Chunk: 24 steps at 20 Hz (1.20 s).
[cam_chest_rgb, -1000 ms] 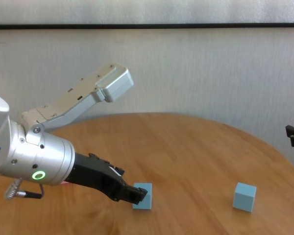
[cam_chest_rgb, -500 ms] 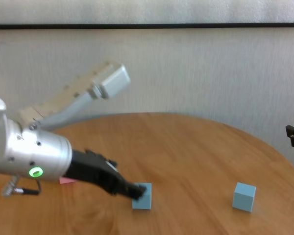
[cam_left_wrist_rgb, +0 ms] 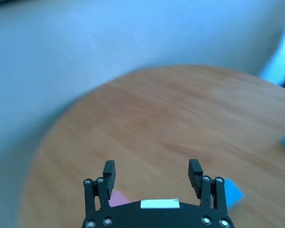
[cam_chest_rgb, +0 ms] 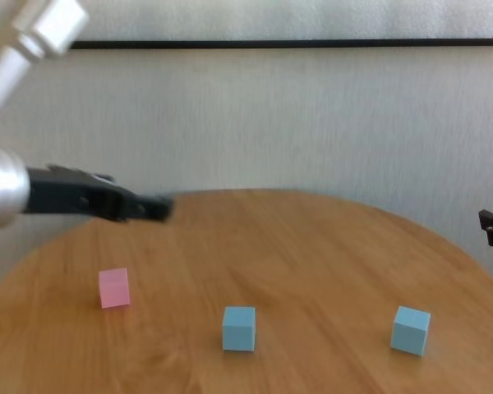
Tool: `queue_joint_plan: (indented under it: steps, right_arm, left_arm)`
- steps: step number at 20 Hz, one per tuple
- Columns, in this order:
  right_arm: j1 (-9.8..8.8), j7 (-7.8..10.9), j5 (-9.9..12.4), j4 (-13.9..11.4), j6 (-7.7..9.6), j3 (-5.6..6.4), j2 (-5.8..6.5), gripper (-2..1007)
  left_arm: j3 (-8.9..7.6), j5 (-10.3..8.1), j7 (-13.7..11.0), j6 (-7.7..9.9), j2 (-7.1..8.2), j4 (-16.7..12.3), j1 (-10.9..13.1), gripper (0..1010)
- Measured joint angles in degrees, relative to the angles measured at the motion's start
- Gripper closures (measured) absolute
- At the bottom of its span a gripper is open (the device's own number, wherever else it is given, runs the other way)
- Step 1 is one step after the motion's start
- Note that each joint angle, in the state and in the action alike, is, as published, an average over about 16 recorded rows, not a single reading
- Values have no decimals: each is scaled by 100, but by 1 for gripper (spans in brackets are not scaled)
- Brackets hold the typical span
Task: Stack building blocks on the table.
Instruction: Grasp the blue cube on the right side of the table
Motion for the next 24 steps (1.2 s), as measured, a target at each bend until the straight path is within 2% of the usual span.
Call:
queue_joint_plan:
  steps: [5,10,18,21,24]
  right_arm:
    - [0,0,0,0,0,0,0,4]
    - [0,0,0,0,0,0,0,4]
    - [0,12,1,0,1,0,0,4]
    - [3,90,15,-6,16,-7,-2,4]
    - [14,255,76,-17,79,-23,-13,4]
  left_arm:
    - [-462,-11,473,-239,-72,-144,242,7]
    - [-700,129,851,-458,-192,-59,324,7]
    - [-774,323,1148,-625,-348,143,280,7]
    - [-765,332,1136,-625,-352,153,270,7]
    - [-751,319,1110,-611,-336,138,272,7]
